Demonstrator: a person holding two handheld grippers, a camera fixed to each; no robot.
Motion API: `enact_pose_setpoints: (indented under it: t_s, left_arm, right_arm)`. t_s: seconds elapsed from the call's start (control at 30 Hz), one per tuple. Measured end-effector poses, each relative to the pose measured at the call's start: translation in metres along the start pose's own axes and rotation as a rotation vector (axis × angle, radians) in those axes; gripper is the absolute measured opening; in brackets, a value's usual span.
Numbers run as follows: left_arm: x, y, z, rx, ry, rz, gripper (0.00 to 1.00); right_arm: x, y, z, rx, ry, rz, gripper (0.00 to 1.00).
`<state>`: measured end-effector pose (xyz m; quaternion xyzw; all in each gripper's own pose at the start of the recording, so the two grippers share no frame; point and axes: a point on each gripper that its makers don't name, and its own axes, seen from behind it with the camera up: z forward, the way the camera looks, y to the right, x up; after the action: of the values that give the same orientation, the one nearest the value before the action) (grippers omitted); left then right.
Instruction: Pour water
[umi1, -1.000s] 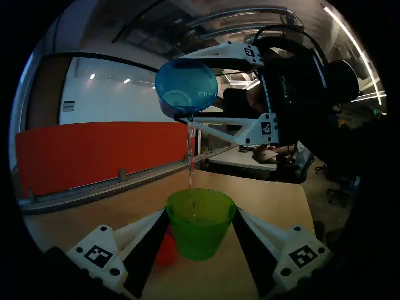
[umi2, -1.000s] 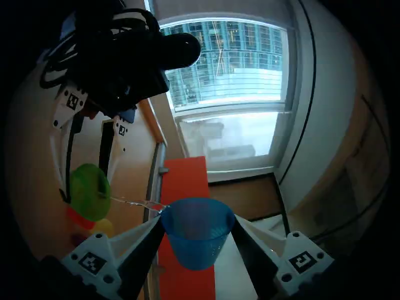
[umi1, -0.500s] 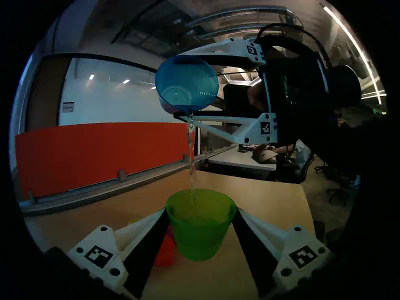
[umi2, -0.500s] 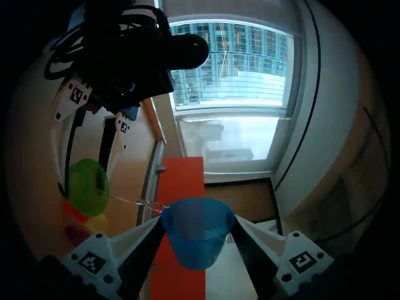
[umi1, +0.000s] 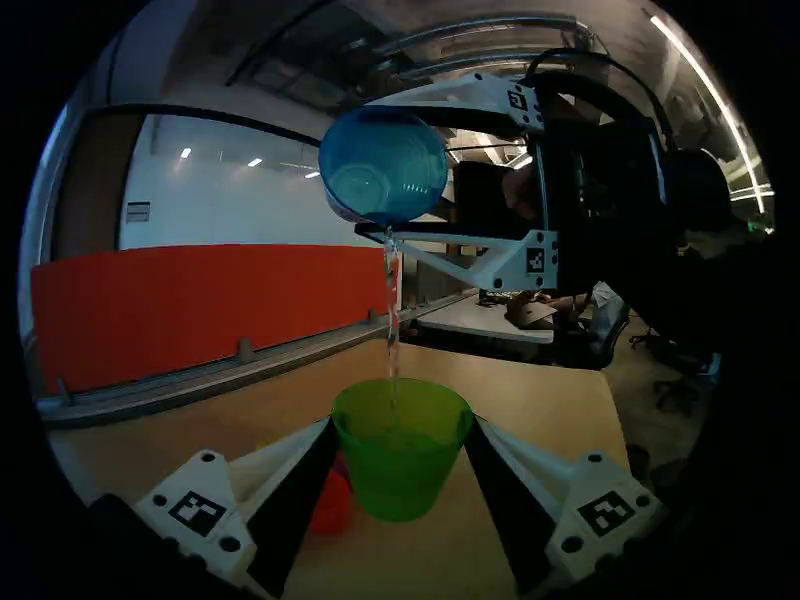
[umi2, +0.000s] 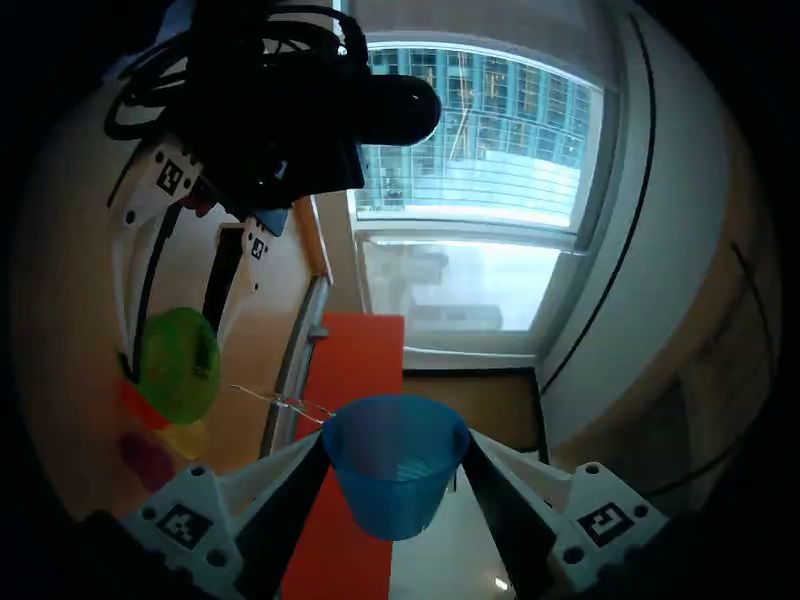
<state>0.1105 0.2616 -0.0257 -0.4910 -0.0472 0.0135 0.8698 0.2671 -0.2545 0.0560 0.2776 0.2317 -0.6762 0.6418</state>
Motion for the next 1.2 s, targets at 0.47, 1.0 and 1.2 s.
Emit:
enact_pose_setpoints:
  t_s: [0.47, 1.0, 1.2]
  left_arm:
    - [-0.001, -0.002, 0.000, 0.006, -0.002, -0.003, 0.86]
    - [-0.002, -0.003, 0.000, 0.009, -0.004, -0.004, 0.86]
    - [-0.002, -0.002, 0.000, 0.009, -0.005, 0.000, 0.86]
  right_arm:
    - [0.009, -0.002, 0.005, -0.001, 0.009, -0.078, 0.91]
    - [0.009, -0.003, 0.002, 0.001, 0.015, -0.051, 0.91]
    - [0.004, -0.010, 0.000, 0.013, 0.011, 0.077, 0.91]
